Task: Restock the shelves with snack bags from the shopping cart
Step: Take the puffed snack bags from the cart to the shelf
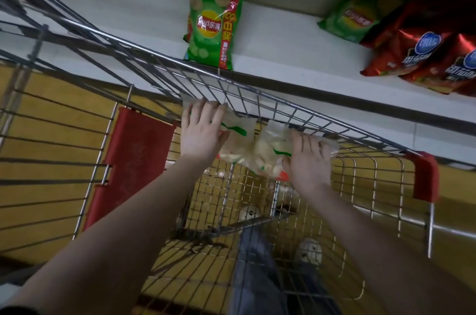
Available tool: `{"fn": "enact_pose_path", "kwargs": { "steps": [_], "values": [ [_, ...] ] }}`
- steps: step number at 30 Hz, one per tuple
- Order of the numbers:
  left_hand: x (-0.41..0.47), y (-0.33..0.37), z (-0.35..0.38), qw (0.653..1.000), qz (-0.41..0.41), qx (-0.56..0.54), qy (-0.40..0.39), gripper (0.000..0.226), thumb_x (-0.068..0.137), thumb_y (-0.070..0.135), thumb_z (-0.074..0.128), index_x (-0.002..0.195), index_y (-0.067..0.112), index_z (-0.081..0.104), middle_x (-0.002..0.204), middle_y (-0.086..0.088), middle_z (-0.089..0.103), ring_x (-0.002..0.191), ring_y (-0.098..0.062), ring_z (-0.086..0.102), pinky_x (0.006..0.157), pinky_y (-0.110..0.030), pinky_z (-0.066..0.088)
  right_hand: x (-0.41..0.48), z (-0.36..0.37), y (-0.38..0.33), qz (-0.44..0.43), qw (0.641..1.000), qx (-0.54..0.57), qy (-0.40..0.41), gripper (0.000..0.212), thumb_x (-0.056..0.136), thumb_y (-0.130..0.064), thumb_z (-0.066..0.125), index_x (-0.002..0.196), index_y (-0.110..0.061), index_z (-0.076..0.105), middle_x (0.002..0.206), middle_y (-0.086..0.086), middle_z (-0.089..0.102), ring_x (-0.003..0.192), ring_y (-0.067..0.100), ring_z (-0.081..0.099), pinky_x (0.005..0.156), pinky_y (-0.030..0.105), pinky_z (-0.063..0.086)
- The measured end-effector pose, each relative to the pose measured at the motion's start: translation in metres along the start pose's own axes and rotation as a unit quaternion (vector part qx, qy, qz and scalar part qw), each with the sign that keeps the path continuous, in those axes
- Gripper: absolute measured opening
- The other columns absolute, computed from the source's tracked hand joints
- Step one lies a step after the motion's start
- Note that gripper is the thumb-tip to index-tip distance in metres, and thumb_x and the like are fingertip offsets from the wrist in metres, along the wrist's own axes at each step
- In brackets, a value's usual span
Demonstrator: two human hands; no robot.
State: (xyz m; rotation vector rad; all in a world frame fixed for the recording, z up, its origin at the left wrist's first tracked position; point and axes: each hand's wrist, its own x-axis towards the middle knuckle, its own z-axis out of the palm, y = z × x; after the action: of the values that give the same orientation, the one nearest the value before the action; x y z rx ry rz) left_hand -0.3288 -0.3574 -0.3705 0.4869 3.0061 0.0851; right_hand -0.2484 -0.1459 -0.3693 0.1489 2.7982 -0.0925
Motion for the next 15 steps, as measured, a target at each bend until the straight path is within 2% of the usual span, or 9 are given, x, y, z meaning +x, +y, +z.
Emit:
{"fn": "enact_pose_path", "kwargs": {
  "steps": [4, 7, 11, 13, 15],
  "values": [
    [0.003, 0.0, 0.001, 0.996, 0.024, 0.046, -0.068, 0.067, 0.091, 0.039, 0.058, 0.149, 0.025, 0.027, 0.147, -0.002, 0.035, 0.142, -0.028, 0.02, 0.117, -0.046, 0.002, 0.002, 0.002, 0.002, -0.034, 0.999, 0.006, -0.022, 0.049, 0.097, -0.036, 0.041, 0.14, -0.012, 0.035, 0.138, 0.009, 0.044, 0.129, 0.026, 0.036, 0.103, 0.036, 0.024],
    [0.005, 0.0, 0.004, 0.993, 0.035, 0.069, -0.092, 0.074, 0.092, 0.04, 0.057, 0.152, 0.026, 0.017, 0.151, 0.0, 0.029, 0.144, -0.027, 0.016, 0.118, -0.046, -0.002, 0.001, 0.008, 0.008, -0.039, 0.999, 0.027, -0.014, 0.042, 0.096, -0.032, 0.047, 0.133, -0.012, 0.047, 0.132, 0.008, 0.05, 0.126, 0.028, 0.041, 0.101, 0.039, 0.028],
    [0.008, -0.004, 0.002, 0.995, 0.049, 0.033, -0.079, 0.061, 0.095, 0.032, 0.053, 0.15, 0.022, 0.028, 0.151, -0.002, 0.037, 0.143, -0.027, 0.024, 0.119, -0.042, 0.003, -0.001, 0.017, 0.012, -0.047, 0.997, 0.05, 0.03, 0.032, 0.078, -0.023, 0.075, 0.104, -0.006, 0.066, 0.101, 0.012, 0.067, 0.095, 0.031, 0.064, 0.084, 0.042, 0.048],
    [0.005, -0.005, 0.003, 0.995, 0.051, 0.011, -0.09, 0.055, 0.096, 0.031, 0.051, 0.147, 0.018, 0.033, 0.148, -0.005, 0.042, 0.141, -0.026, 0.031, 0.119, -0.04, 0.004, -0.003, 0.018, 0.01, -0.043, 0.997, 0.06, 0.034, 0.029, 0.079, -0.022, 0.075, 0.1, -0.004, 0.067, 0.095, 0.014, 0.069, 0.09, 0.031, 0.066, 0.083, 0.042, 0.049],
    [0.002, -0.006, 0.007, 0.992, 0.049, 0.009, -0.116, 0.049, 0.098, 0.034, 0.047, 0.143, 0.017, 0.038, 0.142, -0.007, 0.05, 0.138, -0.025, 0.036, 0.118, -0.039, 0.005, -0.003, 0.017, 0.007, -0.021, 0.996, 0.081, 0.021, 0.028, 0.088, -0.024, 0.064, 0.107, -0.003, 0.065, 0.1, 0.016, 0.069, 0.096, 0.032, 0.064, 0.091, 0.041, 0.045]
  ]
}}
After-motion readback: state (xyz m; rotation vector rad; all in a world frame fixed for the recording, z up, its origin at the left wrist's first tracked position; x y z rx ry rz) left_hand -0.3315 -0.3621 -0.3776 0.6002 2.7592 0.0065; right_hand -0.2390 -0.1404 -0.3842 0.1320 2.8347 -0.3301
